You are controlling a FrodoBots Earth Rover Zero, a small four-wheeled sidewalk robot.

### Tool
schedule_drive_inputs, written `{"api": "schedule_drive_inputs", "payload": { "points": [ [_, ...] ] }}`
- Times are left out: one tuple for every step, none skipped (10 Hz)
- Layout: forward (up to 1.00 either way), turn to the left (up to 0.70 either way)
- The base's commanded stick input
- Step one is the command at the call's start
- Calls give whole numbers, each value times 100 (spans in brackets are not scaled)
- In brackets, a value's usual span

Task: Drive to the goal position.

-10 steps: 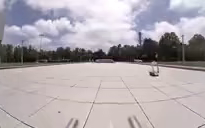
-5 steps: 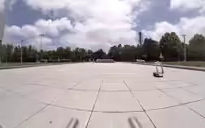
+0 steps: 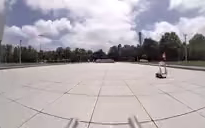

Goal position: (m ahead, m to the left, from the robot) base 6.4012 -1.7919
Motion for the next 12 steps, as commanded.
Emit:
{"api": "schedule_drive_inputs", "payload": {
  "points": [
    [50,0],
    [50,0],
    [50,0],
    [50,0],
    [50,0],
    [50,0],
    [50,0],
    [50,0],
    [50,0],
    [50,0],
    [50,0],
    [50,0]
  ]
}}
